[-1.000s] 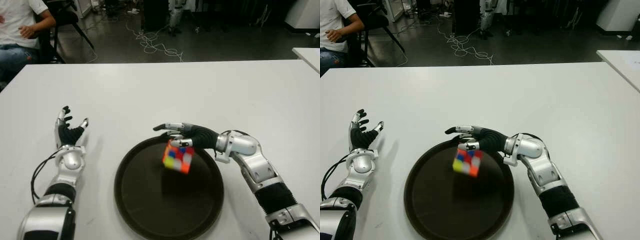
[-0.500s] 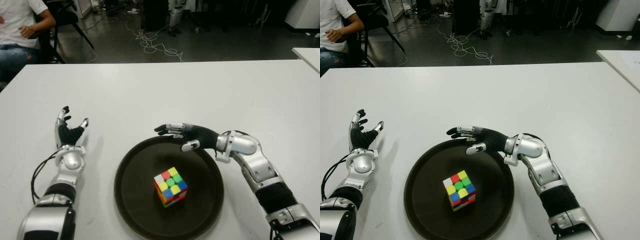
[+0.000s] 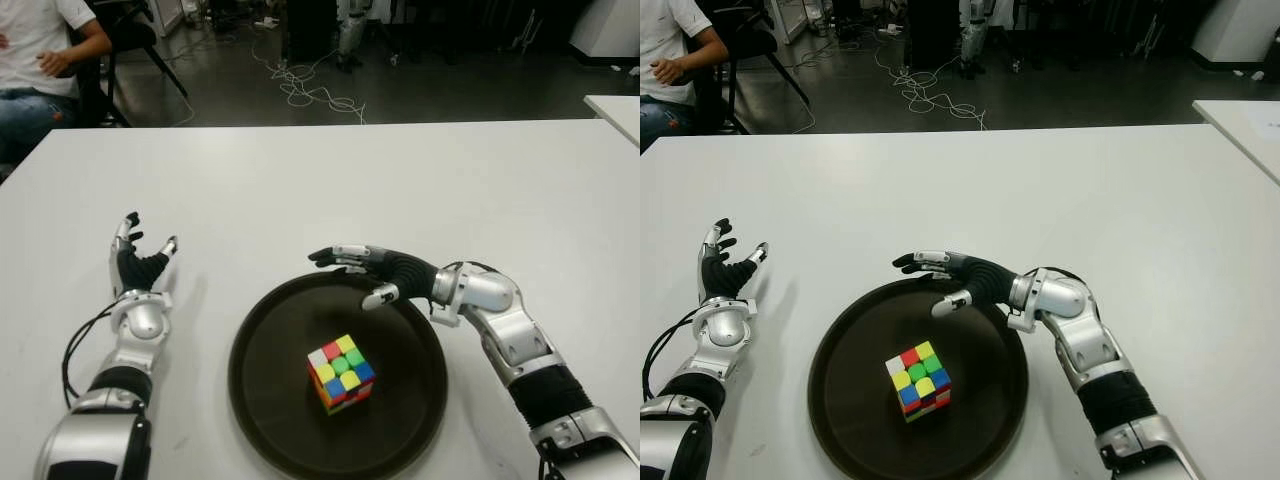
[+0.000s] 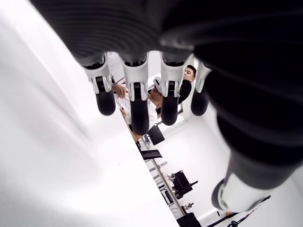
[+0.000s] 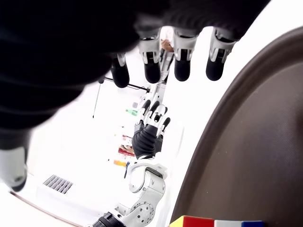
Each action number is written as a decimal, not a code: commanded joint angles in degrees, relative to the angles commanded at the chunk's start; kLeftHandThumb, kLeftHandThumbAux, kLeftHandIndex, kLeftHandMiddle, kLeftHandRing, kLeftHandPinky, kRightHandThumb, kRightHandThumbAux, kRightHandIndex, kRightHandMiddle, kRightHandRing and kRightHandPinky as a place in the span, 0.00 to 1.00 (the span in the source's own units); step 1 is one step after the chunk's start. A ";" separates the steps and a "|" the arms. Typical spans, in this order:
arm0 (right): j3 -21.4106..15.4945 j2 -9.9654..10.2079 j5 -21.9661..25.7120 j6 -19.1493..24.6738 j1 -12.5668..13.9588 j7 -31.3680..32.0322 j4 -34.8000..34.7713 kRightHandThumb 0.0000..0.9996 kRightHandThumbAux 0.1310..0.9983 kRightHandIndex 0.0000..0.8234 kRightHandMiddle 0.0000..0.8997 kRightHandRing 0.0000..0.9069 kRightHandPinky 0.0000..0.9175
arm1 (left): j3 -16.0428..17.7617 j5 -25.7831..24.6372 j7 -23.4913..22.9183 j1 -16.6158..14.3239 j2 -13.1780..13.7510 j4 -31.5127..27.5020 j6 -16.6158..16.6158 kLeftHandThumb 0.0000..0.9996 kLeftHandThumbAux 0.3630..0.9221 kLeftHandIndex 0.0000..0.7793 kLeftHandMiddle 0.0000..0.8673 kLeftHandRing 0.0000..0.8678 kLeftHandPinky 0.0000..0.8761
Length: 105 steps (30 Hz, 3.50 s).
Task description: Pick up the Rubik's Cube and put it in the plate
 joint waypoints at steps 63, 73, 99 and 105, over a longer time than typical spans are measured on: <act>-24.26 -1.74 -5.25 -12.68 -20.49 -56.49 56.55 0.00 0.73 0.05 0.04 0.02 0.03 | 0.96 -0.95 -2.13 0.07 0.79 0.55 0.05 0.08 0.65 0.15 0.19 0.20 0.21; -24.03 -1.91 -7.24 -10.49 -21.48 -58.77 56.51 0.00 0.72 0.07 0.06 0.03 0.03 | 1.44 -1.38 -2.62 0.17 1.01 0.86 -0.42 0.06 0.62 0.15 0.21 0.23 0.25; -23.59 -1.86 -9.44 -9.48 -21.48 -59.29 56.54 0.00 0.70 0.10 0.08 0.05 0.04 | 1.64 -1.45 -2.19 -0.27 0.42 1.43 -0.47 0.07 0.67 0.13 0.17 0.16 0.14; -23.26 -1.92 -9.94 -9.38 -21.59 -59.46 56.52 0.00 0.69 0.12 0.09 0.06 0.05 | 1.60 -1.43 -2.43 -0.36 0.46 1.41 -0.39 0.07 0.65 0.14 0.17 0.17 0.15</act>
